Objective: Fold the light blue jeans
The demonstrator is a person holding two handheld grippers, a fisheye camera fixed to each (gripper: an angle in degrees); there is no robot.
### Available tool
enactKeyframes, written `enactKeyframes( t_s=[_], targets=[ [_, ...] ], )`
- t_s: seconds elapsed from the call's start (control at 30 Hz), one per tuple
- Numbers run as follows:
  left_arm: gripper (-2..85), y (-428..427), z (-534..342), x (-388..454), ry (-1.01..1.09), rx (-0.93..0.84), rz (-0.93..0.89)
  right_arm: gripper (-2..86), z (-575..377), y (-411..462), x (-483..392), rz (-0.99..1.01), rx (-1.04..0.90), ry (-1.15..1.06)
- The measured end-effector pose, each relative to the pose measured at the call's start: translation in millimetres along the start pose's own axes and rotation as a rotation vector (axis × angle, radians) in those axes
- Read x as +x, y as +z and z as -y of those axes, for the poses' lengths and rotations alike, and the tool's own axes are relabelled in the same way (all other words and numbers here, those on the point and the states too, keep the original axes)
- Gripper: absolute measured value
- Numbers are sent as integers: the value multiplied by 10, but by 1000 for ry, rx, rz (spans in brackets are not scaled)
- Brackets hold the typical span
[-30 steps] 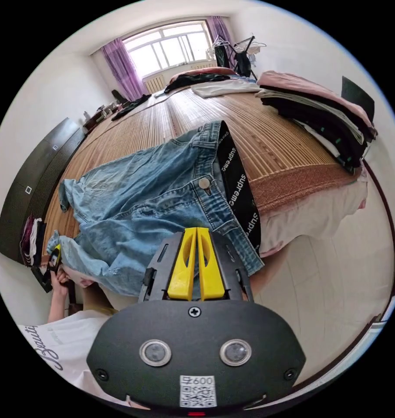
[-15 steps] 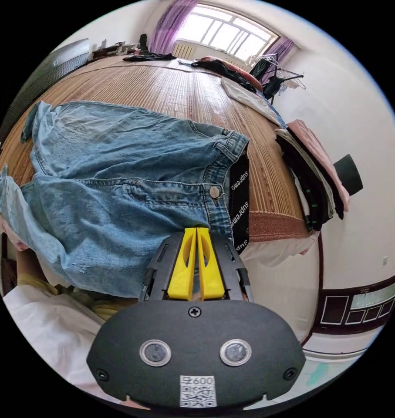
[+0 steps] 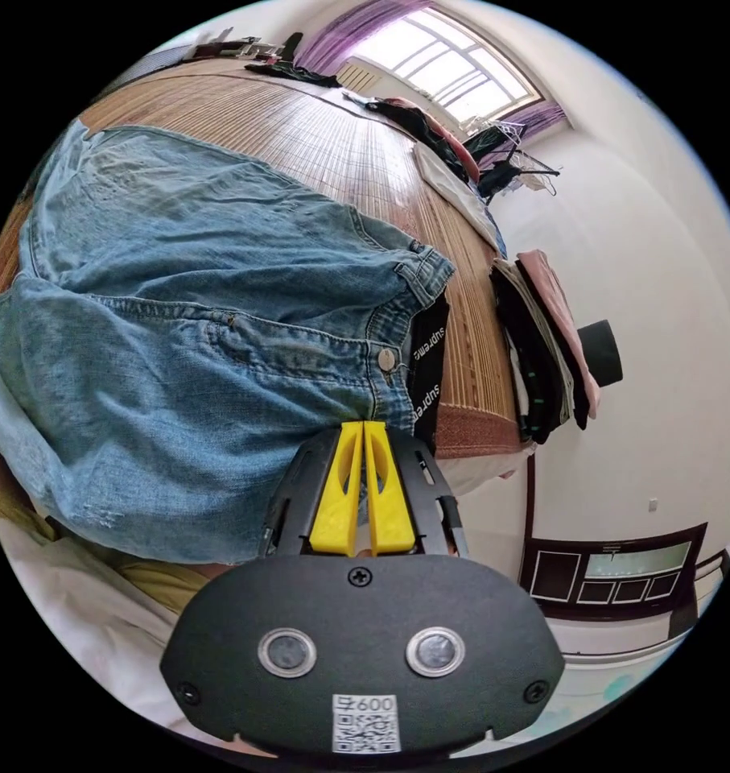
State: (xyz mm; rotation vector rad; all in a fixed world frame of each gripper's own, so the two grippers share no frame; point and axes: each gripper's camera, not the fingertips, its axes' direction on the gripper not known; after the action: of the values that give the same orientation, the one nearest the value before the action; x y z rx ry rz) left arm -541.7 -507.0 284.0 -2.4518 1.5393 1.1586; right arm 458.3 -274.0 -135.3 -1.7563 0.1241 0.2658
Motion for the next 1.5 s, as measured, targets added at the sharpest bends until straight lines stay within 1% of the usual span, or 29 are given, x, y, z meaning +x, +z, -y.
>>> enactKeyframes(
  t_s=[0.1,0.17,0.2,0.27,0.3,0.33,0.37,0.4,0.47,0.5,0.57,0.6,0.63,0.67,0.73,0.83,0.9,1.03,1.17,1.27,1.4,1.5],
  targets=[
    [16,-166,-85,69,60,59,35,-8,36,-13,101,-1,5,-27],
    [19,-250,-115,184,104,81,41,-8,40,-119,288,29,12,7],
    [20,-299,-123,275,131,93,30,-8,46,-204,481,71,25,74],
    [21,-348,-133,416,161,115,5,-8,34,-359,793,120,110,188],
    [21,-354,-138,505,174,133,-11,-8,12,-466,988,166,214,253],
    [21,-332,-135,584,175,150,-23,-8,30,-501,1172,227,276,303],
    [21,-308,-131,620,172,155,-29,-8,65,-481,1247,251,282,317],
    [21,-231,-118,687,170,158,-47,-8,181,-358,1335,279,245,304],
    [19,-30,-95,776,177,128,-80,-8,421,43,1343,265,85,245],
    [17,153,-82,830,182,74,-95,-8,544,348,1296,228,-19,202],
    [12,513,-98,925,198,-61,-64,-8,616,403,1329,187,25,186],
    [11,765,-159,1000,227,-145,-5,-8,690,405,1377,177,3,163],
    [10,788,-248,1093,260,-88,30,-8,764,427,1428,169,-20,142],
    [9,794,-279,1142,271,-78,50,-8,798,439,1458,165,-24,137],
    [8,844,-328,1403,371,-92,145,-9,922,492,1587,161,-38,120],
    [7,917,-383,1665,486,-99,230,-8,1040,545,1752,168,-39,97],
    [6,939,-402,1709,499,-95,237,-8,1094,569,1849,174,-26,83],
    [6,933,-356,1585,426,-98,170,-8,1225,672,2110,217,9,76],
    [7,927,-294,1524,415,-112,142,-9,1365,811,2361,267,39,93],
    [8,934,-262,1606,456,-116,174,-9,1496,899,2475,267,49,68],
    [8,943,-190,1787,529,-134,255,-9,1617,1039,2543,222,130,85],
    [8,913,-127,1766,512,-113,251,-9,1653,1162,2599,204,186,132]
  ],
)
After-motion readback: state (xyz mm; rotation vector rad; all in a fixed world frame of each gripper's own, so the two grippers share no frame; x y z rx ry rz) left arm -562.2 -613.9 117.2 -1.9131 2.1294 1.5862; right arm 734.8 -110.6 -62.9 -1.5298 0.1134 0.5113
